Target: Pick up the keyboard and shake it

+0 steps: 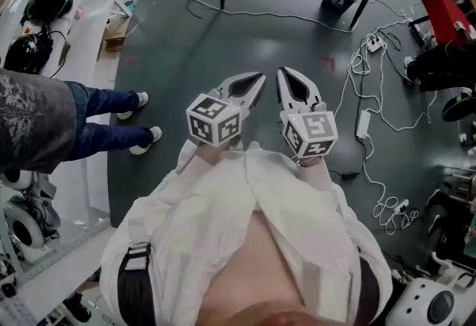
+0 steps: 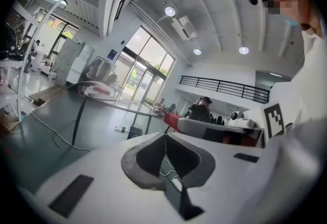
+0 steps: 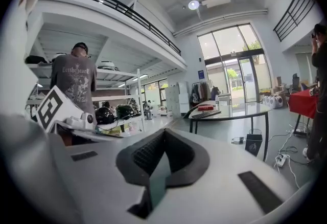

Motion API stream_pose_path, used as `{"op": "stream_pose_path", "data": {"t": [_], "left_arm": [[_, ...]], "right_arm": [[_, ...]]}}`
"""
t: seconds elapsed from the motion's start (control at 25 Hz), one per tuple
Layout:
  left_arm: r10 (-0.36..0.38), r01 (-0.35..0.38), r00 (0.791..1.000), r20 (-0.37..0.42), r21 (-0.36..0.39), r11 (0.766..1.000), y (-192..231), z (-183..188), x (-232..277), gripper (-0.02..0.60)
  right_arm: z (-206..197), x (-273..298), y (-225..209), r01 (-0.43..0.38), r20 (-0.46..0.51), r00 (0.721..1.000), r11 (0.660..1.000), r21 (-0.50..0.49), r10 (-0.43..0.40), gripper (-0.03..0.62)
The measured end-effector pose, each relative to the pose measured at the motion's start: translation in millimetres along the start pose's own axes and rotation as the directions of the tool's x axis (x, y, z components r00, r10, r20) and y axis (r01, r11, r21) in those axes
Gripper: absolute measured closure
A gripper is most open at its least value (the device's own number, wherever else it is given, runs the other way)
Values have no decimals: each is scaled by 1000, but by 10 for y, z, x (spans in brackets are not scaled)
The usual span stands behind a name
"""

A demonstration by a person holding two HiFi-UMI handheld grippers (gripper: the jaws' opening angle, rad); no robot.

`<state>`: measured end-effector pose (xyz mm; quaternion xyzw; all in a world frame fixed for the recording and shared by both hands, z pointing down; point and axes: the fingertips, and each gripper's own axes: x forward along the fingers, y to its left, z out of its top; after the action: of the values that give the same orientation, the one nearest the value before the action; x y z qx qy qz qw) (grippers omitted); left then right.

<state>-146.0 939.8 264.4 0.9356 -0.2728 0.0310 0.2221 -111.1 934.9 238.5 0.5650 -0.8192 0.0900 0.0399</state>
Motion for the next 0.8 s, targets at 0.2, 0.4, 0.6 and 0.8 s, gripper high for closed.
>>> {"op": "stream_pose_path", "data": {"t": [0.2, 0.4, 0.6, 0.8], "left_arm": [[5, -5, 1000, 1, 2, 1000, 50, 15, 56, 568], [15, -15, 1000, 19, 2, 1000, 30, 53, 160, 568], [36, -36, 999, 9, 9, 999, -32, -45, 313, 568], [45, -45, 999, 8, -27, 999, -47, -127, 430, 568]], "right_arm": [[16, 0, -70, 13, 21, 1000, 998, 58, -14, 565], [-58, 21, -82, -29, -5, 1000, 999, 44, 29, 565], [-92, 6, -248, -47, -1, 999, 998, 48, 47, 565], [-165, -10, -382, -50, -7, 999, 997, 54, 50, 565]]}}
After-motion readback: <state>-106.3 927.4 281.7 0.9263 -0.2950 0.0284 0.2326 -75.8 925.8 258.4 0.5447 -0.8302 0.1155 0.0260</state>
